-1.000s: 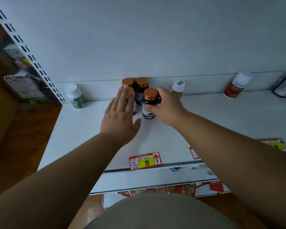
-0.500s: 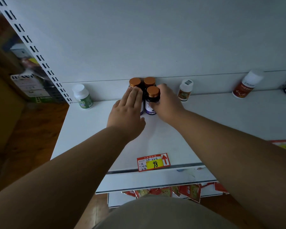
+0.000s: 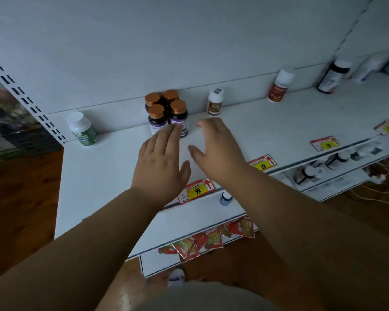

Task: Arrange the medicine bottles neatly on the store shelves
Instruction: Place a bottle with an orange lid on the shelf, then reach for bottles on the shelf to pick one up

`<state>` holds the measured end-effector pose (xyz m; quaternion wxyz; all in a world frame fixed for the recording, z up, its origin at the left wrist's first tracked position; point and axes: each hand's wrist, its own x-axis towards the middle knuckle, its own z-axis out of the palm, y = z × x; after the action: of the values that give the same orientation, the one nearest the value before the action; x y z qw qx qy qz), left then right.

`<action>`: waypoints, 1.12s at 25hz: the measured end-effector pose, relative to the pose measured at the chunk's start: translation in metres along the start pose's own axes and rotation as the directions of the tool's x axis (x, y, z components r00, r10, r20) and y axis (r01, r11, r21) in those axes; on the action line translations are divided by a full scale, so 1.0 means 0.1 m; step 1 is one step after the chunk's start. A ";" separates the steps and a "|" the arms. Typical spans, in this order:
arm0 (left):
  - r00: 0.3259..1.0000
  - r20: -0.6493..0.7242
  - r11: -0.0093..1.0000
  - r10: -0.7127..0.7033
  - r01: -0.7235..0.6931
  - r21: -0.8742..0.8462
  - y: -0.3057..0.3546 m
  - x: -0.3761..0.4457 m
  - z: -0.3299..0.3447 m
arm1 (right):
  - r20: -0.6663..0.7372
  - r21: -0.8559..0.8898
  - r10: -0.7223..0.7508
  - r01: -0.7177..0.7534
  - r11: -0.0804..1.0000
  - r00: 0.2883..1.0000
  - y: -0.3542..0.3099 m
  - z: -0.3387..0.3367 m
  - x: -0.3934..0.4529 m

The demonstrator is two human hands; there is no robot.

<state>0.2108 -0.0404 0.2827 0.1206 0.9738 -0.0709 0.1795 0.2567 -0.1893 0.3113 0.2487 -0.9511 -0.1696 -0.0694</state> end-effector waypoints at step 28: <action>0.846 0.533 0.998 -0.034 0.057 -0.027 -0.30 -1.40 2.94 | 0.072 0.187 0.372 -0.379 0.906 0.925 1.72 2.45 -1.47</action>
<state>0.1841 -0.0743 -0.0413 0.1208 0.9840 -0.0823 -0.1015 0.1921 -0.2508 -0.0099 0.3473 -0.9376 0.0062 0.0134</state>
